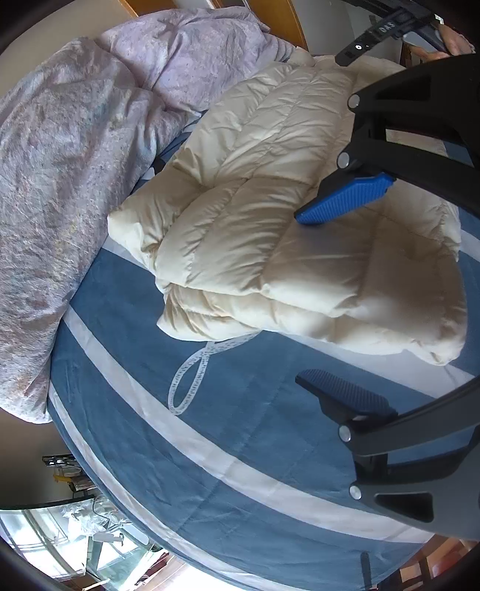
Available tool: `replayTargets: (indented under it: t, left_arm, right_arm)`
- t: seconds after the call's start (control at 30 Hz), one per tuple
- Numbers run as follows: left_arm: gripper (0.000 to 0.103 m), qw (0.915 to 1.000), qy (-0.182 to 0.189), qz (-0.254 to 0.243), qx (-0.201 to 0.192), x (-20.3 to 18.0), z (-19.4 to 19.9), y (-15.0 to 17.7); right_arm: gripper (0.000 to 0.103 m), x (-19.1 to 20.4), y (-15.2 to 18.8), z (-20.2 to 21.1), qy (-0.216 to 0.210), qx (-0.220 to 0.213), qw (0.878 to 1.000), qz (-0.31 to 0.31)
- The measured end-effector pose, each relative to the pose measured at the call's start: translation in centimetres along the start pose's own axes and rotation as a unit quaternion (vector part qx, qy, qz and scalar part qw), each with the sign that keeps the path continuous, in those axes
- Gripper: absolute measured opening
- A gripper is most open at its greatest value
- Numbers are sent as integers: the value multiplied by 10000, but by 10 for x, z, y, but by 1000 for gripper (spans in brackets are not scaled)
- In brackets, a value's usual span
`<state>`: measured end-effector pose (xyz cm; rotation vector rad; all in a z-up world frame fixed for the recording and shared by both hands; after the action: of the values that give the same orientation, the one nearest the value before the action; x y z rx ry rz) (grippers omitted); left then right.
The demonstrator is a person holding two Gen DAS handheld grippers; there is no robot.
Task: Fold large clothes
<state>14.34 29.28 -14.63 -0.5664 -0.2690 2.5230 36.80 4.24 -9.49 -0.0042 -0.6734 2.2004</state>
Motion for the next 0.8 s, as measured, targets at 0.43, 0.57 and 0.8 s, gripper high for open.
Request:
replayTargets:
  t: [0.43, 0.57, 0.8]
  left_arm:
    - [84, 9997, 60, 10, 220, -1, -14, -6]
    - [87, 9996, 95, 8, 282, -1, -17, -7]
    - [88, 9993, 85, 23, 370, -2, -23, -6]
  right_arm:
    - [56, 24, 26, -43, 221, 375, 9979, 471]
    - [57, 21, 34, -59, 229, 521, 9972, 481]
    - [57, 19, 38, -67, 202, 581, 9974, 379]
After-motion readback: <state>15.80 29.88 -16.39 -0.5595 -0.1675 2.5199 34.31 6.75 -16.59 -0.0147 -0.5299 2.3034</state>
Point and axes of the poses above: each gripper's, at about its wrist camera, not at the fingertips, and z roughly against the way its jaws point, x to its left, y to its underside, the point moved 5 cm from there along -z, roughly the way its jaws point, and after that the axes turned 5 degrees about z, right-handed, at the moved point
